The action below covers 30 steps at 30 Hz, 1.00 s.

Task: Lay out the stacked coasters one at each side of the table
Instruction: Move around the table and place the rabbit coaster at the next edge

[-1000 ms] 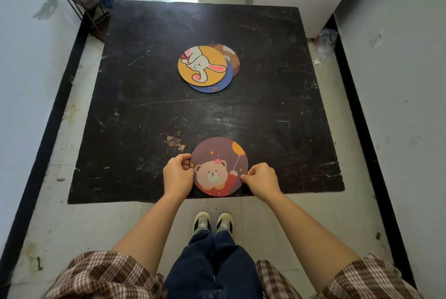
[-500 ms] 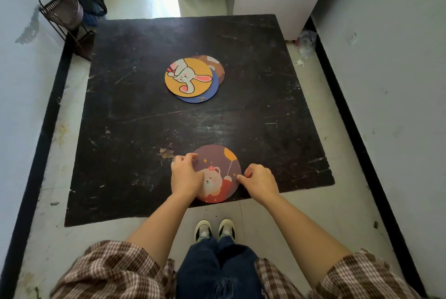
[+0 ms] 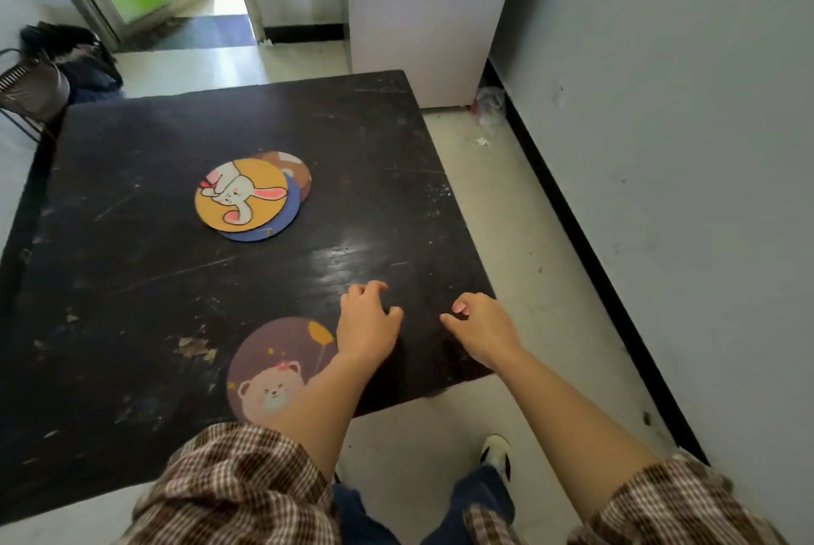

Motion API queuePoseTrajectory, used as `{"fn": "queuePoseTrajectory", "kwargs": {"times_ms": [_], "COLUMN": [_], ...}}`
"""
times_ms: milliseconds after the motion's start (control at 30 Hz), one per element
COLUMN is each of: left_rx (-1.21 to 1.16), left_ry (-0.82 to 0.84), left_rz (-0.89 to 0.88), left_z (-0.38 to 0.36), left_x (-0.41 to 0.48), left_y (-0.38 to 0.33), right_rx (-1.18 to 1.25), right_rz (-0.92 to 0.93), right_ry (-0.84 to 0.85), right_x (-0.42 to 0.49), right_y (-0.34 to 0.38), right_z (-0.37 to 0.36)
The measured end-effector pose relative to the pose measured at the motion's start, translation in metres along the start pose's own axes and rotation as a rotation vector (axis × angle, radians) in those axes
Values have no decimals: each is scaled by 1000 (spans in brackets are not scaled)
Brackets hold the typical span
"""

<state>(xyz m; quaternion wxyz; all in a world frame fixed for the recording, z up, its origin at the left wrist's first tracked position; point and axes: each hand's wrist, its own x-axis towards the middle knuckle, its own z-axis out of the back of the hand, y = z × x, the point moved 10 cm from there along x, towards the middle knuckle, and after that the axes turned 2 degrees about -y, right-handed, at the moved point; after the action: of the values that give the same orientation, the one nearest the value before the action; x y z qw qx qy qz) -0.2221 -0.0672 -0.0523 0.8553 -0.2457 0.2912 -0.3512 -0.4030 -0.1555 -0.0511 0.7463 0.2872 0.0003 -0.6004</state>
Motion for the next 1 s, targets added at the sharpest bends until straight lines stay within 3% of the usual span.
{"fn": "queuePoseTrajectory", "kwargs": {"times_ms": [333,533,733,1000], "left_rx": [-1,28,21,2], "left_ry": [-131,-155,-249,-330], "left_rz": [183,223,259,393], "left_z": [-101,-126,-125,-92], "left_x": [-19,0,39,124], "left_y": [-99,-158,-182,-178], "right_rx": [-89,-234,-371,-470], "right_rz": [149,277,364,567], "right_ry": [134,183,248,273], "right_x": [61,118,182,262], "right_y": [-111,-136,-121,-21], "right_z": [76,122,122,114]}}
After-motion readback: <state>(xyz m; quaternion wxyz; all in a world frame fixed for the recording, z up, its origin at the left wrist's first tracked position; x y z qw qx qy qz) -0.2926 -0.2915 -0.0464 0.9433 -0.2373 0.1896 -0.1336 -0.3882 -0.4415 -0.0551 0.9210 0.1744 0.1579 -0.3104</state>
